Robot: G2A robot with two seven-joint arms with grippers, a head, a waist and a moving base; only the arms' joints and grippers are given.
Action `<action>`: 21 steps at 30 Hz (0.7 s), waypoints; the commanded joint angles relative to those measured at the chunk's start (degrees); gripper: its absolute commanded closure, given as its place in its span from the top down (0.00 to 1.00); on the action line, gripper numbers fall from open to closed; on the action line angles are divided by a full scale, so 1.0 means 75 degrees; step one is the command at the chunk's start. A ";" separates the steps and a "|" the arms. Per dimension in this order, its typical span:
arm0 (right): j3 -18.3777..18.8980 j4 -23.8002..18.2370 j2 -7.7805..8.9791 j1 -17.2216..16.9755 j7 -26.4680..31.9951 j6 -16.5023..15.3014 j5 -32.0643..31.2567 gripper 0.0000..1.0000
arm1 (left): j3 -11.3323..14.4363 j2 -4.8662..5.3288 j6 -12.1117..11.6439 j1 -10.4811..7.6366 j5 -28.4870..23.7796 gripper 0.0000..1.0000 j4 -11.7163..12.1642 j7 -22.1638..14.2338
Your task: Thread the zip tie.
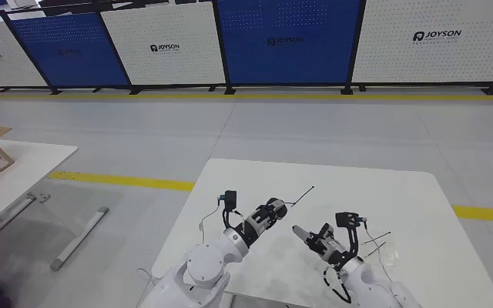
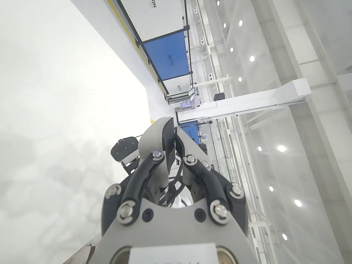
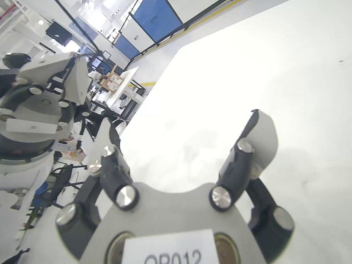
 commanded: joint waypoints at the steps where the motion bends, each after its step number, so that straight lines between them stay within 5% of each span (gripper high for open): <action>1: -0.0030 0.0042 0.0010 0.0029 0.0163 -0.0316 0.0023 1.00 | 0.0009 -0.0004 -0.0020 0.0007 0.0010 0.00 -0.0011 0.0006; 3: 0.0020 0.0096 0.0013 0.0076 0.0566 -0.0813 0.0788 1.00 | 0.0008 -0.0008 -0.0017 0.0014 0.0009 0.00 -0.0025 0.0014; 10: 0.0019 0.0090 0.0013 0.0071 0.0501 -0.0807 0.0737 1.00 | 0.0008 -0.0008 -0.0017 0.0014 0.0009 0.00 -0.0025 0.0014; 16: -0.0317 0.0088 -0.0002 0.0057 -0.0447 -0.0262 -0.1241 1.00 | 0.0099 -0.0027 -0.0073 -0.0025 0.0060 0.00 0.0026 0.0022; 21: -0.0401 0.0095 -0.0014 0.0049 -0.0572 -0.0196 -0.1454 1.00 | 0.0114 -0.0036 -0.0069 -0.0040 0.0068 0.00 0.0051 0.0061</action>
